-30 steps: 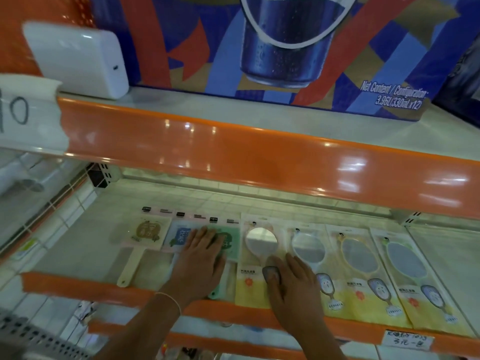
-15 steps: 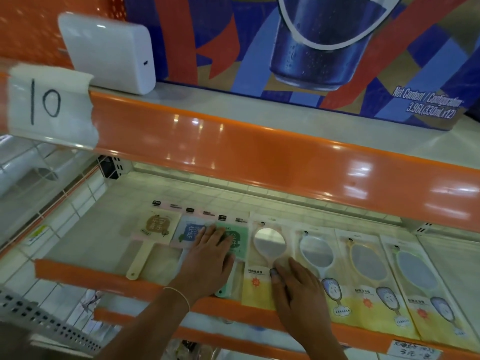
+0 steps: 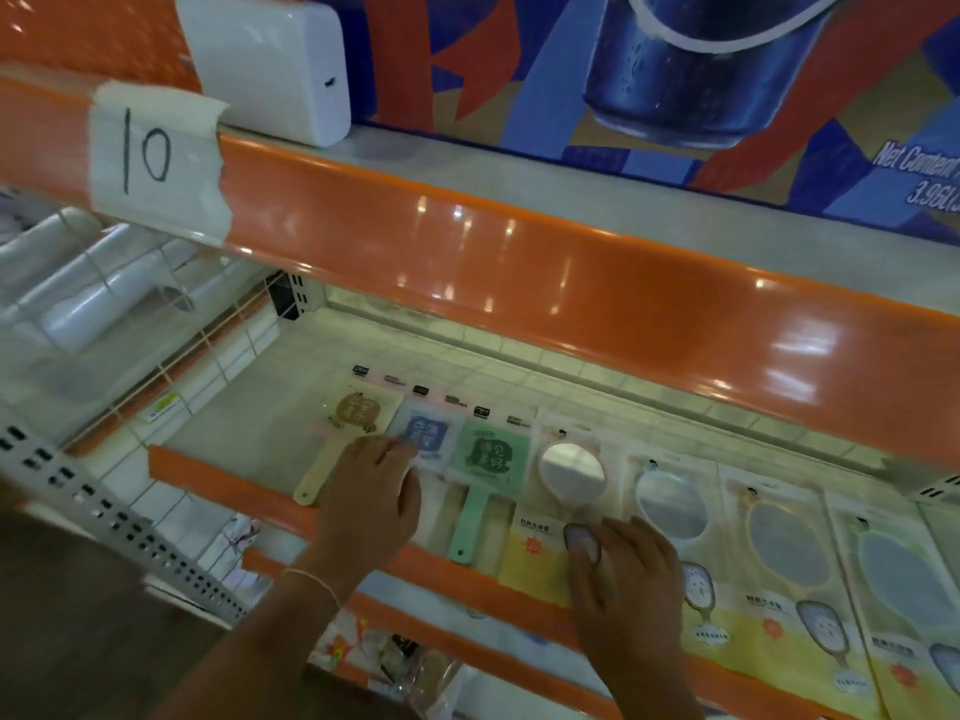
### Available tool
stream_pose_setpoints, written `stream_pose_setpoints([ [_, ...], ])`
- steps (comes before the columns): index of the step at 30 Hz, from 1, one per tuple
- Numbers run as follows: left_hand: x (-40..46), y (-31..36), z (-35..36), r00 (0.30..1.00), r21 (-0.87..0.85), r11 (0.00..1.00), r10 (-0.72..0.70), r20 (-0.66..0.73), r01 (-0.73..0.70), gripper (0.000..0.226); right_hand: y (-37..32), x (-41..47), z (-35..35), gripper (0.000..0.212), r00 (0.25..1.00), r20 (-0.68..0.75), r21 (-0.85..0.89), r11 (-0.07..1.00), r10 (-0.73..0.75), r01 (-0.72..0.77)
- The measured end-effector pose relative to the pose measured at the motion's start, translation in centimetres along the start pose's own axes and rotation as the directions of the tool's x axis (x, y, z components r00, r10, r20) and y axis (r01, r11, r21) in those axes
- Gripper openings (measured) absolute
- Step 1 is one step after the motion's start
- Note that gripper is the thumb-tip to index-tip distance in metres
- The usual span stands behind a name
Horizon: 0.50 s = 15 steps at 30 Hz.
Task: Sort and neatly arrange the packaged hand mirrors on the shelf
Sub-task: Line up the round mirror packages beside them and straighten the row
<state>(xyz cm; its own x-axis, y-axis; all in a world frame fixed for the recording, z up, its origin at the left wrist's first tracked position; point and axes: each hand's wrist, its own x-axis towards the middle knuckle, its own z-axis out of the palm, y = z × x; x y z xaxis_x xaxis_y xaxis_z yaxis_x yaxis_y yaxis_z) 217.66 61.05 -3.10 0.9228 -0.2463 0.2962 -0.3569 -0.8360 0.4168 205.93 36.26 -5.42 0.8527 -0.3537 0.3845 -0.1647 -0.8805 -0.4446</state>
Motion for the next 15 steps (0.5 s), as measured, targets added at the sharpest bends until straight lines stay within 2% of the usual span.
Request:
stream_pose_setpoints([
  [2,-0.4,-0.7,-0.3,0.999,0.054,0.998,-0.042,-0.007,0.043,0.034,-2.3,-0.2,0.0,0.033,0.999,-0.030,0.091,0.996,-0.011,0.014],
  [6,-1.2,-0.4,-1.1,0.985,0.136,0.984,-0.129,0.113,0.114,0.045,-7.2,-0.7,1.1,0.028,0.997,0.079,0.145,0.989,-0.026,0.015],
  [8,-1.1,0.7,-1.6,0.953,0.199,0.958,-0.244,0.181,0.207,0.053,-8.9,-0.7,1.8,0.025,0.993,0.118,0.073,0.997,0.001,-0.010],
  [10,-0.9,1.3,-1.9,0.932,0.248,0.936,-0.302,0.199,0.250,0.055,-10.4,-0.6,2.4,0.035,0.983,0.170,-0.068,0.996,0.073,-0.062],
  [12,-0.7,1.7,-2.4,0.940,0.243,0.944,-0.275,0.203,0.224,0.054,-11.7,-0.3,2.9,0.050,0.962,0.204,-0.235,0.963,0.181,-0.131],
  [15,-0.1,1.6,-2.8,0.944,0.232,0.957,-0.229,0.237,0.174,0.049,-13.2,0.0,3.4,0.069,0.903,0.272,-0.396,0.894,0.333,-0.210],
])
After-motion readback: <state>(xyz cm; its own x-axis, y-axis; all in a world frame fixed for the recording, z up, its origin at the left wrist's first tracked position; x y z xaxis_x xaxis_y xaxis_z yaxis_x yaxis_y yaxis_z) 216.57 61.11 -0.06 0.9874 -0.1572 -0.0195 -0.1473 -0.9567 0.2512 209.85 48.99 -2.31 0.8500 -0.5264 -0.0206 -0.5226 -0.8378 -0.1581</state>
